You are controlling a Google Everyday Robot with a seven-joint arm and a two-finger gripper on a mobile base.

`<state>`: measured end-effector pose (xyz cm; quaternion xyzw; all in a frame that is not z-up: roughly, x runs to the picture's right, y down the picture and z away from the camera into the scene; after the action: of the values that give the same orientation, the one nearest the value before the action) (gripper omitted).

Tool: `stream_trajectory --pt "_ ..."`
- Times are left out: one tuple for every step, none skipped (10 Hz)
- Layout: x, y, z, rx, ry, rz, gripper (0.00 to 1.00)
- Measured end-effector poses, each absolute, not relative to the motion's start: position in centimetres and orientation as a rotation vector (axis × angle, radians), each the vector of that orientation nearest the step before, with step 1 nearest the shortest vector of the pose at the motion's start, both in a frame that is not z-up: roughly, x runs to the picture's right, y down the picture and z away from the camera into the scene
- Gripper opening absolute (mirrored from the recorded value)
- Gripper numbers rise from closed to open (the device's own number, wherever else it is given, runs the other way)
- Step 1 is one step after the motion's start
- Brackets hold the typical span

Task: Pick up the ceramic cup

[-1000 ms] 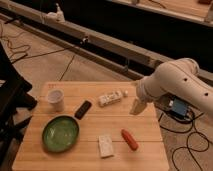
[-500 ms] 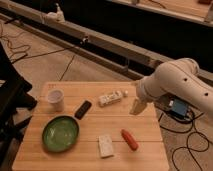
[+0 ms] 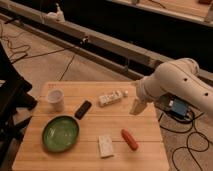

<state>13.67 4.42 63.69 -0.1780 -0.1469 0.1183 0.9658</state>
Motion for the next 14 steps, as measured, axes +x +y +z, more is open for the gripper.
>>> stream_trajectory --pt "13.7 4.4 63.7 -0.36 -0.297 0.239 0.8" --pt "13.7 4.4 63.7 -0.36 -0.297 0.239 0.8" --pt "13.7 4.4 63.7 -0.36 -0.297 0.239 0.8" --pt "13.7 4.4 63.7 -0.36 -0.297 0.239 0.8" --pt "13.7 4.4 63.7 -0.36 -0.297 0.239 0.8" --pt "13.7 4.4 63.7 -0.36 -0.297 0.239 0.8" --pt "13.7 4.3 63.7 -0.359 -0.298 0.241 0.8" --pt "13.8 4.0 63.6 -0.357 -0.293 0.237 0.8" --pt "13.1 3.2 63.6 -0.356 -0.286 0.198 0.8" --pt "11.6 2.4 63.7 -0.361 -0.28 0.135 0.8" --pt "9.9 2.1 63.9 -0.37 -0.275 0.069 0.8" --pt "7.0 2.1 64.4 -0.39 -0.278 -0.035 0.8" --pt "4.8 2.4 64.9 -0.407 -0.286 -0.099 0.8" --pt "1.9 2.7 65.6 -0.43 -0.295 -0.178 0.8"
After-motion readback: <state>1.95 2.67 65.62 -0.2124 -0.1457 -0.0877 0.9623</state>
